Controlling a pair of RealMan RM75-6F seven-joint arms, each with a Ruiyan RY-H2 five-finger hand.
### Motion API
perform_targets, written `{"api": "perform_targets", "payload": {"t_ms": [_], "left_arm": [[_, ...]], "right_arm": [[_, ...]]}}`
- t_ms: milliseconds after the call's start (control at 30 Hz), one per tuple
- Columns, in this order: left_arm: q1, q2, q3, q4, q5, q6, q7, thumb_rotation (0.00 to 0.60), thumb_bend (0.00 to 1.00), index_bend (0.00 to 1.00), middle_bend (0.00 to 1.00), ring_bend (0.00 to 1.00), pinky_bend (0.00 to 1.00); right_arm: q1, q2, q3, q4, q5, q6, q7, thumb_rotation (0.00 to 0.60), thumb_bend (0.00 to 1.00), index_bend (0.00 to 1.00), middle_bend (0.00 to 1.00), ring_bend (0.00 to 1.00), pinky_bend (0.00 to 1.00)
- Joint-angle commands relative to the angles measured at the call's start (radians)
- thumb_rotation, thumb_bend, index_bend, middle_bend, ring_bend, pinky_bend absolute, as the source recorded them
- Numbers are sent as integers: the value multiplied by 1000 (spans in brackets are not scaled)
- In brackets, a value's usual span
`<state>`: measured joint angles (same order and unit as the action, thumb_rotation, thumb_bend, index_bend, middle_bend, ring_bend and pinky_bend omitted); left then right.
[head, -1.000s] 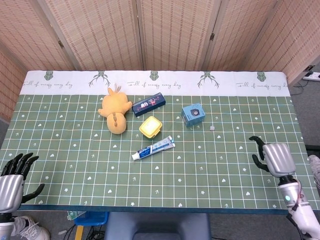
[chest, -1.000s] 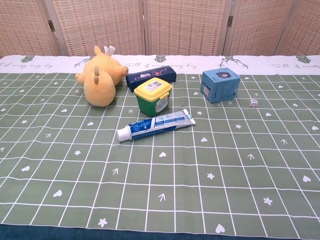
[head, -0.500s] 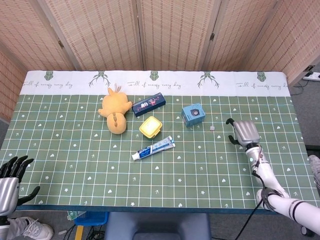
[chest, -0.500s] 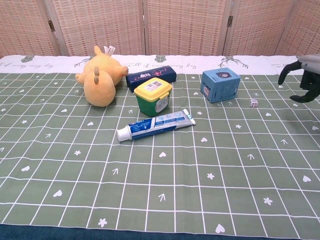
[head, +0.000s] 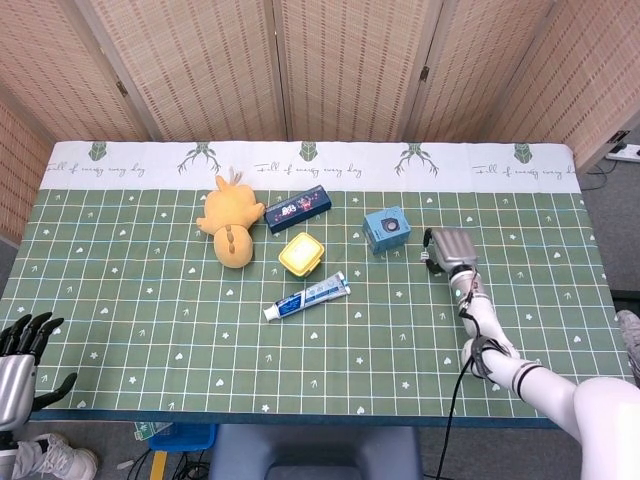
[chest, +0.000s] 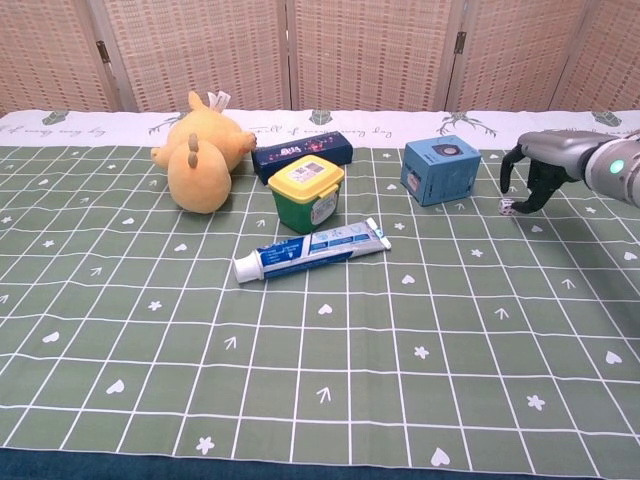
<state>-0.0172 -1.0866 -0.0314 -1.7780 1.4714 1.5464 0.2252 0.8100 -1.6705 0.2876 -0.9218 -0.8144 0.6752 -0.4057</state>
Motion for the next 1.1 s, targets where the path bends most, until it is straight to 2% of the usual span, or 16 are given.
{"api": "perform_targets", "payload": {"t_ms": [33, 433, 633, 733, 1100], "left_arm": [[1, 0, 0, 2, -4, -1, -1, 600, 236, 193, 153, 103, 163], [4, -2, 0, 14, -10, -3, -9, 600, 236, 192, 153, 104, 163], [5, -3, -1, 17, -13, -3, -12, 600, 236, 192, 153, 103, 163], [3, -4, -2, 18, -11, -4, -13, 600, 236, 192, 153, 103, 163], [-1, -5, -2, 9, 7, 1, -10, 600, 236, 192, 153, 103, 163]], "right_arm": [[17, -23, -2, 31, 11, -15, -2, 600, 282, 457, 1000, 1000, 985], [48, -68, -10, 110, 36, -36, -6, 600, 286, 545, 1000, 1000, 987], [39, -51, -14, 81, 11, -16, 16, 600, 302, 581, 1000, 1000, 987], [17, -7, -27, 3, -43, 14, 46, 600, 327, 591, 1000, 1000, 987], [-120, 282, -111, -468, -316, 169, 197, 600, 340, 607, 1000, 1000, 987]]}}
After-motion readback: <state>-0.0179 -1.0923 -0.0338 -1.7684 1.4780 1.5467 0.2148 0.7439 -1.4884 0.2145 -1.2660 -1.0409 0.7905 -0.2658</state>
